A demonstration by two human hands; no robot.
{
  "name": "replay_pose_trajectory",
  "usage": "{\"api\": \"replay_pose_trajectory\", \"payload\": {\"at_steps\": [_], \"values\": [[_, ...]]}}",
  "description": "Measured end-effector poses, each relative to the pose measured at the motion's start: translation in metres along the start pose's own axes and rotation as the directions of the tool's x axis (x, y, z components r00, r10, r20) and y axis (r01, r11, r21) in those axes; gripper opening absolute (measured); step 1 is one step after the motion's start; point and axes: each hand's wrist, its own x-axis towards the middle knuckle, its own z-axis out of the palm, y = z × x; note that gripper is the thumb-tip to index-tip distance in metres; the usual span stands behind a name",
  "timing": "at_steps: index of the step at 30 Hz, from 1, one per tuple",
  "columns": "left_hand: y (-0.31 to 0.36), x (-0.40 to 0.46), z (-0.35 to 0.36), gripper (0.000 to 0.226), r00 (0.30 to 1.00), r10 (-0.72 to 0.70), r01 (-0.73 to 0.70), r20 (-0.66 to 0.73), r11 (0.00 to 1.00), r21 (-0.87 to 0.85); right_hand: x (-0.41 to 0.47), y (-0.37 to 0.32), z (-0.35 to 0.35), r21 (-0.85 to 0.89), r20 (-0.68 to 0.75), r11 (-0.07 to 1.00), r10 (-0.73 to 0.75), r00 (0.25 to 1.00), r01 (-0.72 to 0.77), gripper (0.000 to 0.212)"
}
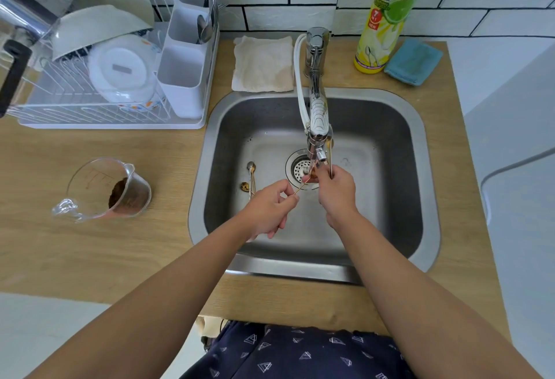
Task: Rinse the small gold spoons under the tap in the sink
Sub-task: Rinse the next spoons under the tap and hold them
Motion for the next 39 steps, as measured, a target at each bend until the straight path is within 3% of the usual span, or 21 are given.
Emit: {"api": "replay_pose_trajectory", "payload": {"at_steps": [6,10,13,17,21,25,28,30,32,33,36,37,39], "values": [[0.000,-0.001,-0.002,0.020,1.000,-0.012,0.012,0.003,0.999,0.033,-0.006,0.010,0.000,0.072,0.149,0.997,0.004,0.989,-0.015,0.012],[-0.003,-0.004,0.000,0.019,1.000,-0.015,0.015,0.022,1.000,0.022,-0.003,0.005,-0.002,0.100,0.058,0.991,0.079,0.995,-0.085,0.023],[-0.003,-0.002,0.002,0.017,1.000,-0.018,0.018,0.003,1.000,0.020,-0.003,0.003,-0.002,0.134,0.073,0.982,0.125,0.989,-0.134,0.026],[-0.005,-0.001,0.003,0.018,0.999,-0.030,0.030,-0.021,1.000,0.008,-0.006,0.004,-0.001,0.056,0.112,0.997,0.056,0.992,-0.062,0.016],[-0.006,-0.005,0.004,0.026,1.000,-0.019,0.020,0.021,0.999,-0.041,0.001,0.000,-0.001,0.021,0.045,0.997,0.070,0.996,-0.071,0.027],[-0.005,-0.004,0.003,0.029,1.000,-0.027,0.027,0.009,0.997,-0.078,0.003,0.000,-0.004,0.153,0.219,0.970,0.153,0.964,-0.189,0.021],[-0.006,-0.006,0.001,0.027,0.999,-0.035,0.035,-0.004,0.998,-0.045,0.002,0.001,-0.007,0.073,0.258,0.992,0.084,0.963,-0.106,0.011],[-0.004,-0.006,0.002,0.027,0.999,-0.045,0.044,-0.004,0.998,-0.038,0.003,0.000,-0.006,0.029,0.209,0.996,0.074,0.975,-0.082,0.016],[0.000,-0.006,0.003,0.029,0.997,-0.077,0.079,0.024,0.987,-0.138,0.005,-0.001,-0.004,0.055,0.181,0.992,0.101,0.978,-0.113,0.024],[0.001,-0.006,0.002,0.031,0.993,-0.103,0.117,0.066,0.956,-0.269,0.005,-0.001,-0.003,0.106,0.198,0.984,0.117,0.973,-0.140,0.027],[0.002,-0.006,-0.007,0.025,0.960,-0.134,0.266,0.248,0.723,-0.638,0.007,0.001,-0.005,0.295,0.353,0.926,0.123,0.928,-0.235,0.027],[0.002,-0.006,-0.009,0.023,0.949,-0.131,0.297,0.288,0.679,-0.671,0.008,0.002,-0.007,0.329,0.385,0.908,0.121,0.915,-0.259,0.024],[0.001,-0.007,-0.011,0.024,0.937,-0.135,0.317,0.322,0.714,-0.624,0.011,0.003,-0.009,0.338,0.383,0.899,0.140,0.913,-0.279,0.021]]}}
